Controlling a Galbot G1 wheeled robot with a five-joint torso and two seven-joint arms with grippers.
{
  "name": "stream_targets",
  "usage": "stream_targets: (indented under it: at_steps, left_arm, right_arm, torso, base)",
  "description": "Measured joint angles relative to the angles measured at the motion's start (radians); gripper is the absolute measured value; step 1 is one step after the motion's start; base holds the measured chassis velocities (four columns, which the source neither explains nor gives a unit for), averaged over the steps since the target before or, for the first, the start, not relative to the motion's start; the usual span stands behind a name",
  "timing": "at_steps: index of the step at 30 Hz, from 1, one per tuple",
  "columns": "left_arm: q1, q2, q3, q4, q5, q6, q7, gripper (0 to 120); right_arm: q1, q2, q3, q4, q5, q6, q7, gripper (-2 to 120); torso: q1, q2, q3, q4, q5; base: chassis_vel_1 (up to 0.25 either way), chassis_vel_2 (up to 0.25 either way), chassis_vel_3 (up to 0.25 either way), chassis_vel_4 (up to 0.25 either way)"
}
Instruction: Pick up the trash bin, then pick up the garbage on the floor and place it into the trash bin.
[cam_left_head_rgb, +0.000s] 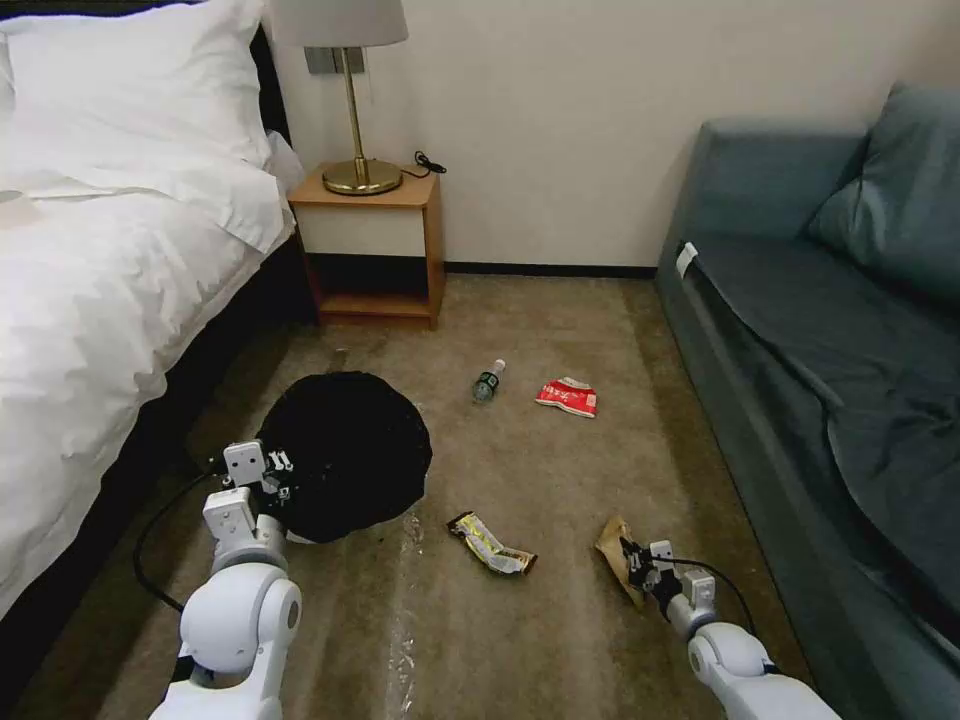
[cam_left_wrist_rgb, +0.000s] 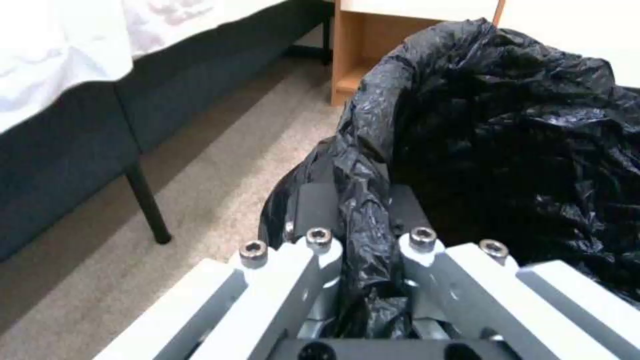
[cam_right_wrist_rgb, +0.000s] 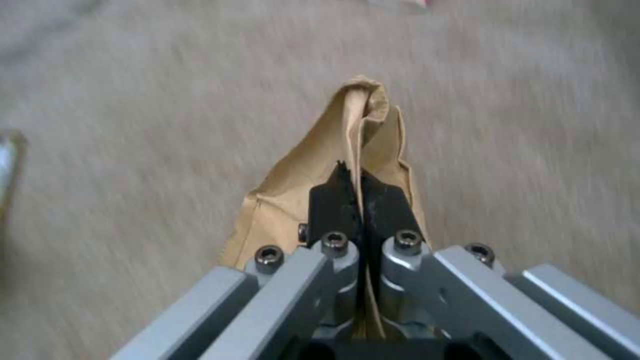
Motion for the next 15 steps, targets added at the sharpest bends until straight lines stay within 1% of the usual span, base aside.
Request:
stream_targets:
  at_steps: [2,3,5,6,8,9,10,11,12,13,14,15]
  left_arm:
    - [-0.005,-0.002,0.004,0.011,0.0,-0.003,-0.001,4]
    - [-0.005,-0.002,0.004,0.011,0.0,-0.003,-0.001,4]
    - [-0.01,-0.005,0.009,0.022,-0.001,-0.003,-0.003,4]
    - [-0.01,-0.005,0.009,0.022,-0.001,-0.003,-0.003,4]
    - [-0.015,-0.007,0.015,0.032,-0.002,-0.004,-0.004,4]
    - [-0.015,-0.007,0.015,0.032,-0.002,-0.004,-0.004,4]
    - [-0.018,-0.009,0.019,0.038,-0.002,-0.005,-0.004,4]
    - [-0.018,-0.009,0.019,0.038,-0.002,-0.005,-0.004,4]
    - [-0.023,-0.012,0.025,0.046,-0.002,-0.007,-0.004,4]
    - [-0.025,-0.014,0.027,0.051,-0.002,-0.009,-0.004,4]
    - [-0.025,-0.014,0.027,0.051,-0.002,-0.009,-0.004,4]
    - [-0.027,-0.015,0.03,0.056,-0.002,-0.011,-0.004,4]
  right_arm:
    - [0.0,-0.011,-0.009,0.089,0.01,0.001,0.028,0]
    - [0.0,-0.011,-0.009,0.089,0.01,0.001,0.028,0]
    - [0.004,-0.025,-0.029,0.185,0.013,0.001,0.061,0]
    - [0.004,-0.025,-0.029,0.185,0.013,0.001,0.061,0]
    - [0.017,-0.038,-0.057,0.266,0.013,0.001,0.09,0]
    - [0.017,-0.038,-0.057,0.266,0.013,0.001,0.09,0]
    - [0.032,-0.047,-0.09,0.327,0.013,0.0,0.119,0]
    - [0.032,-0.047,-0.09,0.327,0.013,0.0,0.119,0]
    - [0.06,-0.057,-0.143,0.397,0.013,-0.006,0.159,0]
    - [0.08,-0.058,-0.178,0.437,0.013,-0.011,0.183,0]
    - [0.08,-0.058,-0.178,0.437,0.013,-0.011,0.183,0]
    - [0.111,-0.056,-0.231,0.491,0.014,-0.016,0.222,0]
  torso:
    - [0.0,0.0,0.0,0.0,-0.0001]
    - [0.0,0.0,0.0,0.0,-0.0001]
    - [0.0,0.0,0.0,0.0,-0.0001]
    - [0.0,0.0,0.0,0.0,-0.0001]
    - [0.0,0.0,0.0,0.0,-0.0003]
    - [0.0,0.0,0.0,0.0,-0.0003]
    - [0.0,0.0,0.0,0.0001,-0.0001]
    - [0.0,0.0,0.0,0.0001,-0.0001]
    - [0.0,0.0,0.0,0.0,-0.0003]
    - [0.0,0.0,0.0,0.0,-0.0002]
    - [0.0,0.0,0.0,0.0,-0.0002]
    - [0.0,0.0,0.0,0.0,-0.0002]
  base:
    - [0.0,0.0,0.0,0.0]
    - [0.0,0.0,0.0,0.0]
    - [0.0,0.0,0.0,0.0]
    - [0.0,0.0,0.0,0.0]
    - [0.0,0.0,0.0,0.0]
    - [0.0,0.0,0.0,0.0]
    - [0.0,0.0,0.0,0.0]
    - [0.0,0.0,0.0,0.0]
    - [0.0,0.0,0.0,0.0]
    - [0.0,0.0,0.0,0.0]
    - [0.0,0.0,0.0,0.0]
    - [0.0,0.0,0.0,0.0]
